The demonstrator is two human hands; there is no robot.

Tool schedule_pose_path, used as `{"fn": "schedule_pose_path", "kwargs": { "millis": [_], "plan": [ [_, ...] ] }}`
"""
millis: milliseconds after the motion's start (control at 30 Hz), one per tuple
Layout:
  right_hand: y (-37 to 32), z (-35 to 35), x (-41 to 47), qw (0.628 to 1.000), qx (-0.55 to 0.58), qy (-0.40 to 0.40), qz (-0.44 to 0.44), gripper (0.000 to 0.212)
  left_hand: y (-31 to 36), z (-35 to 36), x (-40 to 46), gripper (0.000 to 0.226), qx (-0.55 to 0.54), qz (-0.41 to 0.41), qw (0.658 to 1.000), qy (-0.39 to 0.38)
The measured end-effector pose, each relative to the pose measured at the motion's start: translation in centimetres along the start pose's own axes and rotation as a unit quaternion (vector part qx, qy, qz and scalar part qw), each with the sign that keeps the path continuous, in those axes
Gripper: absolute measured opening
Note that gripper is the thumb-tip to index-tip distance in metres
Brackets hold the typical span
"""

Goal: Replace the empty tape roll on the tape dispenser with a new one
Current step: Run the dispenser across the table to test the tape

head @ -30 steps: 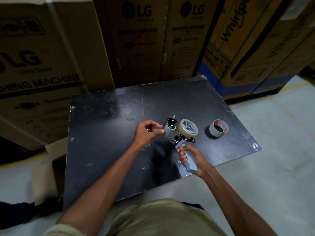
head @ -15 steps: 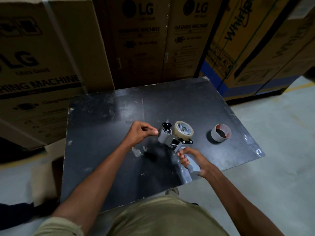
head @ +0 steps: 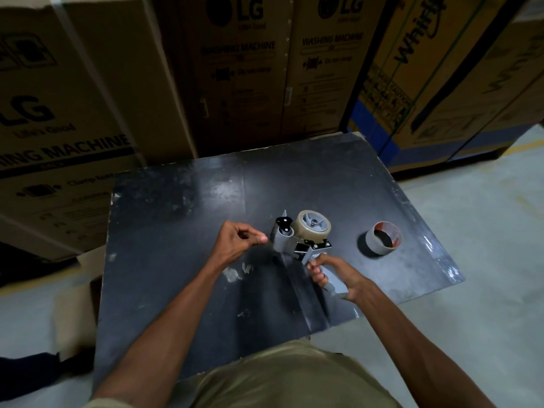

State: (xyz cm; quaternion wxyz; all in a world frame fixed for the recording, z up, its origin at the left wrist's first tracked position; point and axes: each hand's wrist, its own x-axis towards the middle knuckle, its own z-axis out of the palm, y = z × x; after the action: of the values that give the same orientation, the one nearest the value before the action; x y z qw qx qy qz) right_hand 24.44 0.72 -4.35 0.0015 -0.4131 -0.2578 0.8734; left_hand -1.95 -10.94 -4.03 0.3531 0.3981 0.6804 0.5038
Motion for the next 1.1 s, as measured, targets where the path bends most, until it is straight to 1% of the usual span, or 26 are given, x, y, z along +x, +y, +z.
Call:
{"fn": "schedule_pose_path", "kwargs": {
  "millis": [67,233,367,433,500,633,700,833,933,1100],
  "plan": [
    [0.0,-0.6,0.6,1.000,-0.007,0.008,-0.001,0.005,-0.7,0.3,-0.1,0.017,0.007,-0.011,1.000,0.012],
    [0.3,-1.4,1.8,0.999,-0.029,0.010,0.008,0.019,-2.6,0.6,-0.6,0.023,-0.003,-0.042,0.998,0.038],
    [0.4,-2.2,2.1,0.999,-0.049,0.015,0.014,0.020,-4.0,0.8,-1.1,0.022,-0.015,-0.058,0.997,0.046],
    [0.2,-2.5,2.0,0.998,-0.056,0.015,0.017,0.017,-4.3,0.9,-1.0,0.022,-0.024,-0.061,0.997,0.037],
    [-0.2,-2.7,2.1,0.997,-0.067,0.010,0.024,0.012,-3.8,0.9,-0.2,0.020,-0.021,-0.057,0.998,0.009],
    [-0.7,-3.3,1.9,0.996,-0.084,-0.007,0.041,0.006,-2.9,0.2,2.3,0.011,0.025,-0.034,0.996,-0.082],
    [-1.1,-3.7,1.8,0.994,-0.092,-0.012,0.050,0.006,-2.4,-0.1,3.5,0.016,0.037,-0.035,0.991,-0.122],
    [-1.8,-4.6,1.5,0.990,-0.109,-0.026,0.081,0.006,-1.2,0.3,5.6,0.018,0.018,-0.052,0.982,-0.179],
    [-2.4,-5.0,1.4,0.988,-0.118,-0.032,0.098,0.010,-0.5,0.7,6.9,0.023,0.003,-0.087,0.974,-0.211],
    [-3.3,-5.3,1.2,0.986,-0.119,-0.038,0.114,0.010,0.8,0.7,8.9,0.032,-0.005,-0.132,0.949,-0.285]
  ]
}}
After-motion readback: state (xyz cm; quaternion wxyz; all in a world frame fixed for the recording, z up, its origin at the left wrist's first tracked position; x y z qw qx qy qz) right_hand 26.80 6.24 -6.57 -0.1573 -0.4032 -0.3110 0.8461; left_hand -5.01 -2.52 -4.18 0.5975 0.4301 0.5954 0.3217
